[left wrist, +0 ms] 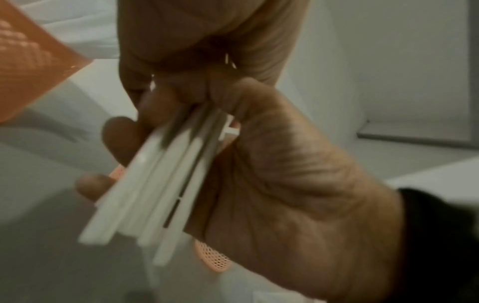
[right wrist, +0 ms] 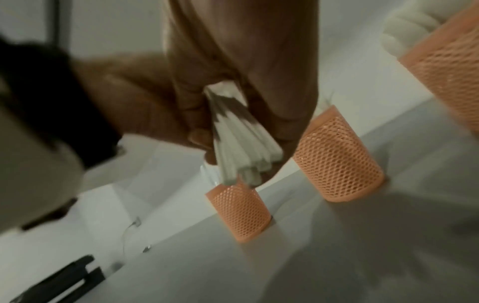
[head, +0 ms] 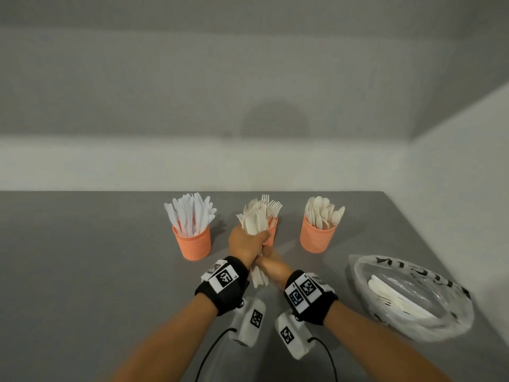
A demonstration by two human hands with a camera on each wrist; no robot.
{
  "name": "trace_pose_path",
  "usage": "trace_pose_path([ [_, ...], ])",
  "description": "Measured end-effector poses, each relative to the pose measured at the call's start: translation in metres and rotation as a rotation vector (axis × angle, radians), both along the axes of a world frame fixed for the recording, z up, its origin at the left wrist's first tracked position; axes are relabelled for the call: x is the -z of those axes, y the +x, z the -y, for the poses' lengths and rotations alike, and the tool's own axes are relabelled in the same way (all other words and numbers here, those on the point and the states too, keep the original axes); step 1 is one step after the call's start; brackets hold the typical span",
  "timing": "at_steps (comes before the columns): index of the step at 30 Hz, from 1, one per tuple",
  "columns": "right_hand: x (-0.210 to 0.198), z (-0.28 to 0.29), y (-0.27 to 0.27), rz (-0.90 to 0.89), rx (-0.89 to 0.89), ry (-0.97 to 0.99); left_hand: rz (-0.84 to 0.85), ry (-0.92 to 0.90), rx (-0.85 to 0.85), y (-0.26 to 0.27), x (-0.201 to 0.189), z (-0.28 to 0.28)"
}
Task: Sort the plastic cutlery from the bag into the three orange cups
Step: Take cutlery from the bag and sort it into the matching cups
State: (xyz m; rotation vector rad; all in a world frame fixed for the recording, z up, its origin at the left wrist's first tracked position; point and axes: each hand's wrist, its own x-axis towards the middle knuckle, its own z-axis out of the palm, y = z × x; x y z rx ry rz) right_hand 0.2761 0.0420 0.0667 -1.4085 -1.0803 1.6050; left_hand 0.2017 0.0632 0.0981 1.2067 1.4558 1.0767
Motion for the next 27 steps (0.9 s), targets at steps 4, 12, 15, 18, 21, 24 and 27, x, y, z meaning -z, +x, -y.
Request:
trace_pose_path([
  [4, 0.004, 0.000, 0.000, -0.186, 0.118, -0.105, 0.004, -0.002, 0.128, 0.004, 0.002, 0.000],
  [12, -0.013, 0.000, 0.028, -0.441, -0.090, -0.199, 0.184, 0.000, 0.222, -0.012, 0.004, -0.003],
  [15, -0.013, 0.001, 0.028, -0.476, -0.118, -0.196, 0.202, 0.014, 0.188, -0.011, 0.004, -0.003],
  [18, -0.013, 0.002, 0.028, -0.460, -0.118, -0.173, 0.229, 0.021, 0.179, -0.011, 0.004, -0.003],
  [21, -0.012, 0.002, 0.031, -0.404, -0.085, -0.149, 0.201, 0.011, 0.126, -0.011, 0.006, -0.005],
  [24, -0.012, 0.003, 0.033, -0.340, -0.063, -0.106, 0.130, 0.029, 0.026, -0.012, 0.014, -0.010],
  [27, -0.010, 0.002, 0.037, -0.303, -0.075, -0.108, 0.169, 0.069, -0.123, -0.015, 0.014, -0.012],
])
